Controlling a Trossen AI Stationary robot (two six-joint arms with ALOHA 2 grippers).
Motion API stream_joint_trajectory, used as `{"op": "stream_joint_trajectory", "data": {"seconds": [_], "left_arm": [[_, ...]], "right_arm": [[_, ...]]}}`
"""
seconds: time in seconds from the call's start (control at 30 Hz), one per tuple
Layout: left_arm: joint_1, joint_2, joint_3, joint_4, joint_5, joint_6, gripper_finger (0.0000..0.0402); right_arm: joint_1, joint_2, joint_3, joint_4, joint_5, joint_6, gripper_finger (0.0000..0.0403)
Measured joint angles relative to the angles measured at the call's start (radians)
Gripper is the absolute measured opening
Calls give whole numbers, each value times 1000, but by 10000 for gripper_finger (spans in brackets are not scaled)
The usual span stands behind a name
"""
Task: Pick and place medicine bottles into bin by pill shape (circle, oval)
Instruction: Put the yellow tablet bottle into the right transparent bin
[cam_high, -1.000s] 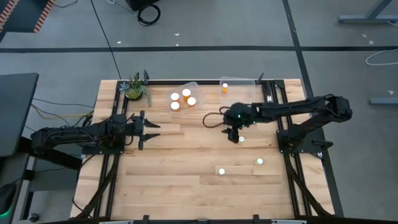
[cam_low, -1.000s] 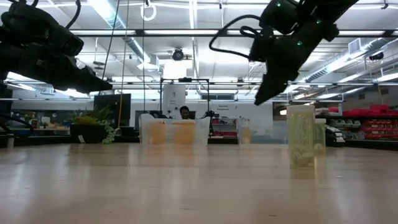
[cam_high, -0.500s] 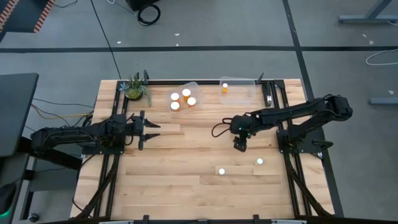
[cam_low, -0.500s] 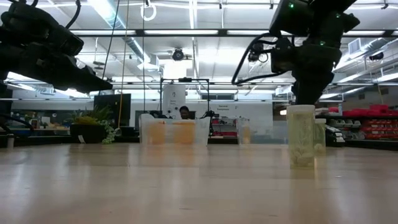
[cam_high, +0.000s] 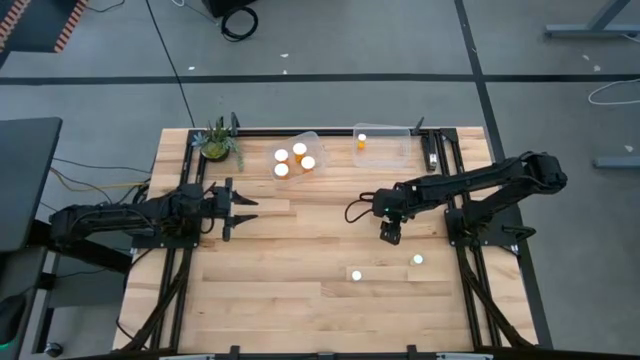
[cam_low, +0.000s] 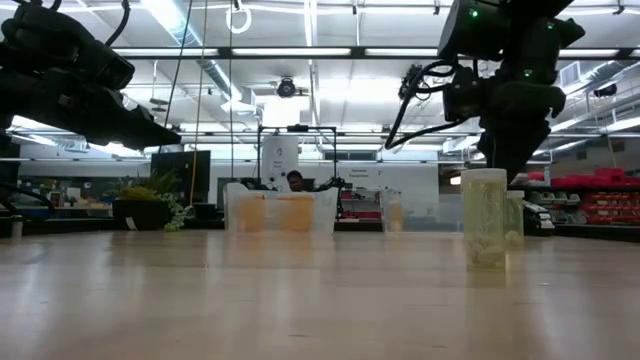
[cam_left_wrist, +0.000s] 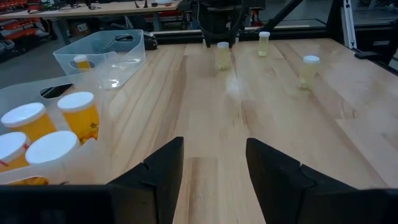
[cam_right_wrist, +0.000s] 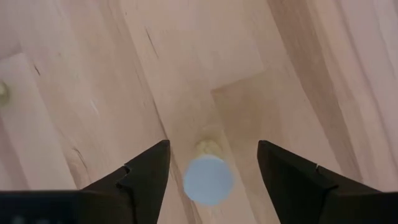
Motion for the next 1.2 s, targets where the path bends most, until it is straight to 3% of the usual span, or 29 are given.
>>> {"op": "stream_joint_trajectory", "data": {"seconds": [0.47, 1.2], "left_arm": [[0, 0, 0, 1, 0, 0, 180], [0, 0, 0, 2, 0, 0, 185]], "right_arm": [[0, 109, 0, -20, -11, -24, 234], [-44, 121, 18, -17, -45, -53, 135]]}}
